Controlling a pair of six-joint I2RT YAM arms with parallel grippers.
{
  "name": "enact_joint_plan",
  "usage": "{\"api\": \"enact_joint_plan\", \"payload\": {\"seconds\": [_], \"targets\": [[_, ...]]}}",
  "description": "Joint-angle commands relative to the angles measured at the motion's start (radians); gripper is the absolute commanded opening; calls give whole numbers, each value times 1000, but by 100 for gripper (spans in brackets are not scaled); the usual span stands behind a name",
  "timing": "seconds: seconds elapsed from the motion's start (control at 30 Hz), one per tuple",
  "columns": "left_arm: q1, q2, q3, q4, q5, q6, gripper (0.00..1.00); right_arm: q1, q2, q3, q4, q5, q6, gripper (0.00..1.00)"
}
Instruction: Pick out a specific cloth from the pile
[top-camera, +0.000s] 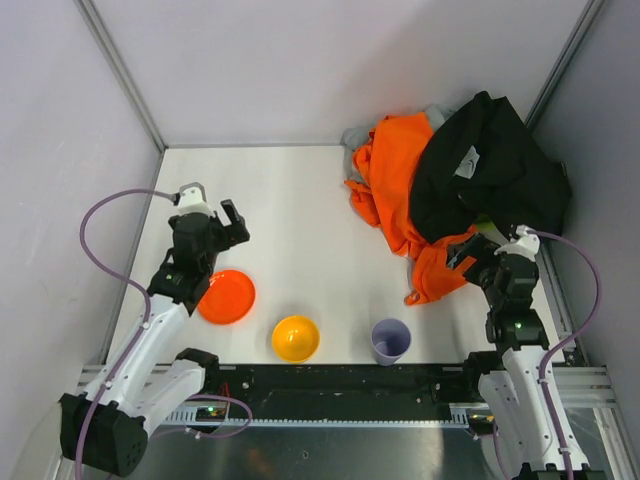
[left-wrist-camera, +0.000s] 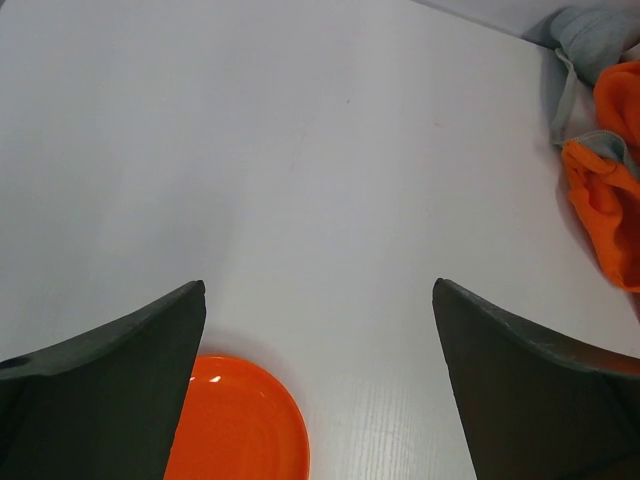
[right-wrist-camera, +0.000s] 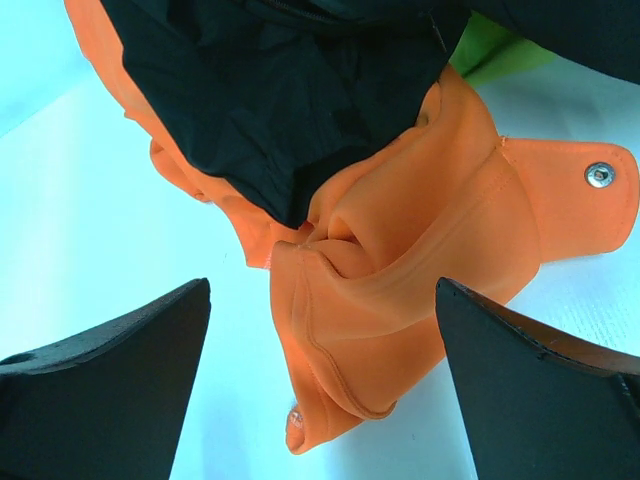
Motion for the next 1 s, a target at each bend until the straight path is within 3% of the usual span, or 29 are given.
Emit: {"api": "enact_joint_plan", "payload": {"seconds": [0.0, 0.1, 0.17, 0.27, 0.43, 0.63, 0.73, 0.97], "targets": [[7, -28, -15, -27, 2, -47, 100, -18, 1, 82, -33, 7, 20, 99], [22, -25, 9, -68, 36, -89, 100, -50, -13, 115, -60, -17, 5, 99], [41, -32, 44, -106, 139, -57, 100, -86, -29, 138, -73, -139, -67, 99], [60, -80, 84, -131, 269, -14, 100, -133, -33, 160, -89, -222, -38, 99], [63, -111, 112, -126, 305, 64, 100, -161, -3, 166, -111, -242, 30, 99], [56, 0, 202, -209, 421, 107, 100, -160, 85, 182, -221, -225, 42, 99], [-6, 70, 257, -277, 350, 135, 100, -148, 128, 184, -284, -184, 41, 99], [-220, 232, 346, -400, -10, 215, 100, -47, 166, 184, -329, -82, 53, 99]]}}
